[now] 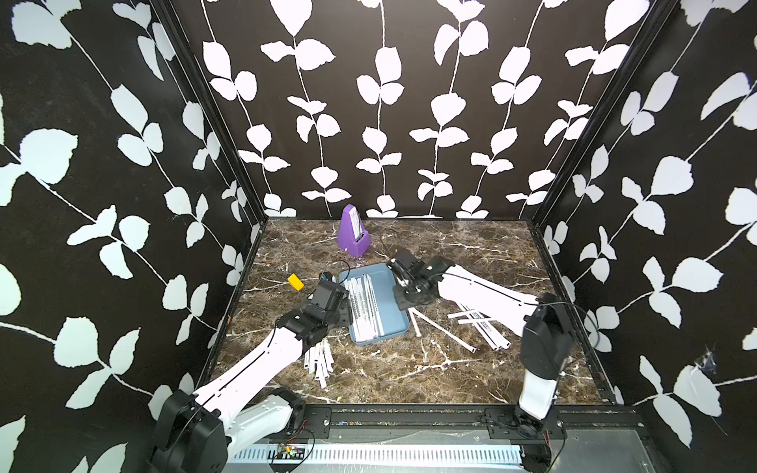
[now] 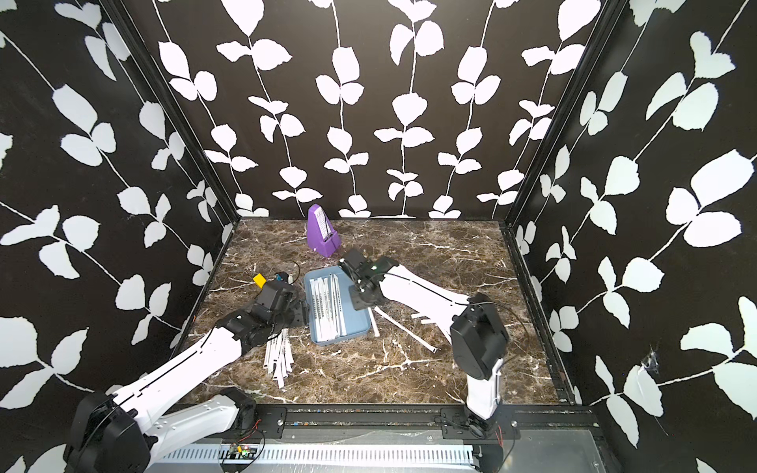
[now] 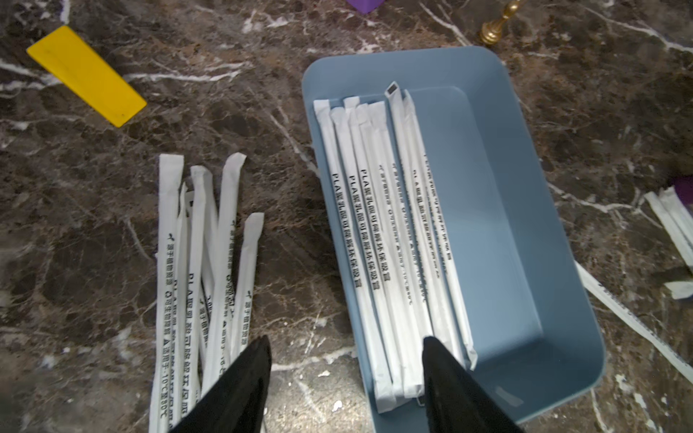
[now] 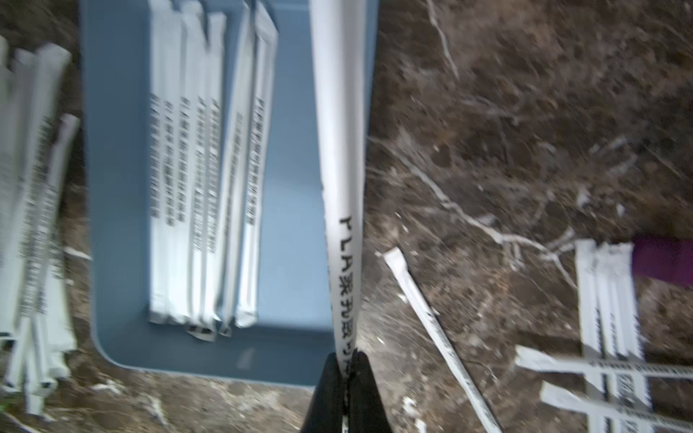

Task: Put the straws into the storage box
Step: Pick up the straw from the center of the board, then place the straw in the storage box.

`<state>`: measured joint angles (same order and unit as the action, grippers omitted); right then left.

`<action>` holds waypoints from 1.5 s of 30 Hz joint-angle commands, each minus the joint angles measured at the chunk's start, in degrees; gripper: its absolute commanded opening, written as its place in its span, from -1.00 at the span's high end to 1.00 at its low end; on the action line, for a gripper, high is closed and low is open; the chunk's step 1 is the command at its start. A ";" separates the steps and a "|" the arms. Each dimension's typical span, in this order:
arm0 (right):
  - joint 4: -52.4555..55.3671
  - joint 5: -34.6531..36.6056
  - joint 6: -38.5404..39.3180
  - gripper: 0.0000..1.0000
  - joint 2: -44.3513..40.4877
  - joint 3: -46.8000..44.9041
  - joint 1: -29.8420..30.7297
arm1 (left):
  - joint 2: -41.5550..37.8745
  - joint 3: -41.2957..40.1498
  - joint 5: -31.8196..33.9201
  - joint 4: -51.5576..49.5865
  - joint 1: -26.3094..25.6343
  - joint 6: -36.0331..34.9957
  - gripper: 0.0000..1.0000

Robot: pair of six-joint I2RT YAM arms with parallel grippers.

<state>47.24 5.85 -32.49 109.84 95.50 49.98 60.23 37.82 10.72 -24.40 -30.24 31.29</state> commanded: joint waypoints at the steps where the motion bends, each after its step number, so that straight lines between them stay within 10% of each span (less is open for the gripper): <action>1: 0.21 2.44 -2.57 0.90 6.99 7.43 0.62 | -0.82 -0.92 -2.32 0.65 0.50 -1.45 -0.33; 21: 5.83 1.02 -4.20 0.84 26.14 22.83 1.97 | 0.03 -4.52 -4.80 4.58 2.73 -2.27 -0.32; 45: 3.79 -1.51 -10.35 0.69 29.26 24.19 1.90 | -0.53 -4.51 -5.21 5.33 2.73 -2.25 -0.31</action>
<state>51.53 5.10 -41.32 137.64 118.39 51.48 60.73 34.26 5.52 -19.79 -27.81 29.36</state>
